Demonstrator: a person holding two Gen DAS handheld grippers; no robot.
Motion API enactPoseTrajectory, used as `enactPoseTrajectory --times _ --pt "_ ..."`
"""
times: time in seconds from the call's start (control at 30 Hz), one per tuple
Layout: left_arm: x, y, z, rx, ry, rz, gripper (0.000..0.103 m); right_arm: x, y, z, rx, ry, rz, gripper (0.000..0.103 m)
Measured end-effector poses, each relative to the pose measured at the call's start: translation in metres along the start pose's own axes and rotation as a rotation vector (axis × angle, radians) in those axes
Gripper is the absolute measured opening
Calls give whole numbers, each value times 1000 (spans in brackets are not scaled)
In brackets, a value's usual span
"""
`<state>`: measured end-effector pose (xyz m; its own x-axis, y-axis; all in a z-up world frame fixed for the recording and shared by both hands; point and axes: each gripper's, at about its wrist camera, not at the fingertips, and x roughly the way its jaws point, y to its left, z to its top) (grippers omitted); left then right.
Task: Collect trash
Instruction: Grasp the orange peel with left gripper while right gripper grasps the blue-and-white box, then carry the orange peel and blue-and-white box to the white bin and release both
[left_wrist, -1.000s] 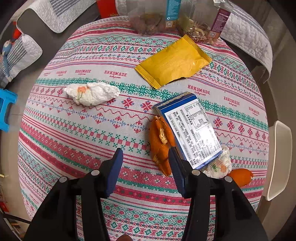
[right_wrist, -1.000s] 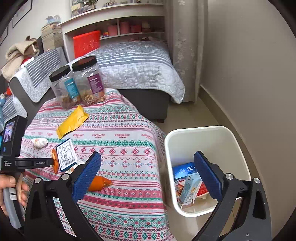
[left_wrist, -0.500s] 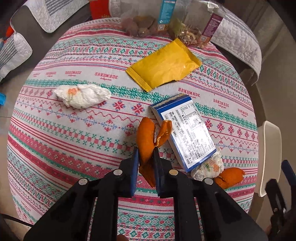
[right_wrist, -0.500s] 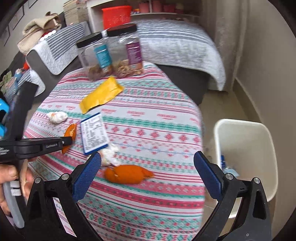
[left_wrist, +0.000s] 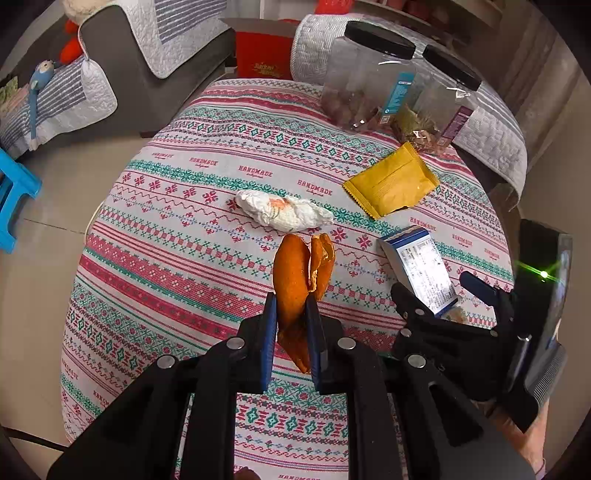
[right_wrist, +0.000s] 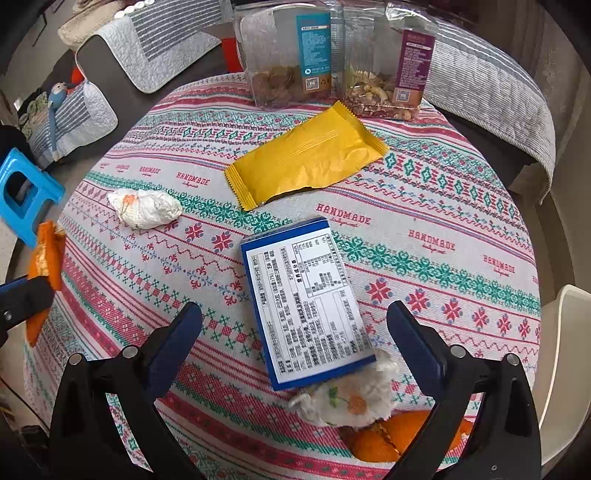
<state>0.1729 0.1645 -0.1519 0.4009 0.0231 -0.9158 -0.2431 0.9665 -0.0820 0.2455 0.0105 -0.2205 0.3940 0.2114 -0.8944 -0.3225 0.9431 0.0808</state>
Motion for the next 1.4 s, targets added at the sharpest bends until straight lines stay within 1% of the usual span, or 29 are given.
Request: enactPoseTrajectory --times 0.1,0.17,0.2,0.23,0.27,0.33,0.37,0.43,0.57,0.7,0.8,0.97,1.13,1.23,1.4 --pt "-3 7 -3 2 -4 3 15 13 3 4 -1 15 -29 96" --pt "-4 12 -4 1 -6 2 15 18 3 7 5 16 -27 94" --pt "-5 14 -4 0 -6 2 15 20 3 9 10 15 -14 80" --pt "-5 16 -4 -3 -6 2 15 20 4 10 5 4 -34 72" --pt "-6 19 -4 -8 -8 3 15 18 5 13 -7 -9 -49 58" --pt "-8 23 -4 -21 -15 2 15 13 0 18 25 -19 22 57" --pt "-9 26 -3 -30 -26 -2 15 8 -2 20 43 -36 36 56" --pt "-13 29 -1 -46 -47 -3 15 -3 -4 23 46 -78 35 55" --pt "-24 31 3 -74 -95 -11 15 -31 -9 28 80 -159 77 55" --pt "-31 25 7 -80 -135 -8 15 -63 -14 29 86 -238 99 55" --pt "-33 18 9 -76 -150 -15 15 -85 -19 28 84 -283 109 55" --pt "-36 0 9 -60 -168 -25 15 -112 -28 18 84 -340 103 55" --pt "-43 -20 8 -37 -186 -46 15 -137 -47 5 89 -385 65 56" --pt "-47 -36 5 -13 -198 -58 15 -151 -66 -2 114 -408 39 56" --pt "-49 -61 0 24 -201 -75 15 -170 -109 -18 186 -427 -21 56"
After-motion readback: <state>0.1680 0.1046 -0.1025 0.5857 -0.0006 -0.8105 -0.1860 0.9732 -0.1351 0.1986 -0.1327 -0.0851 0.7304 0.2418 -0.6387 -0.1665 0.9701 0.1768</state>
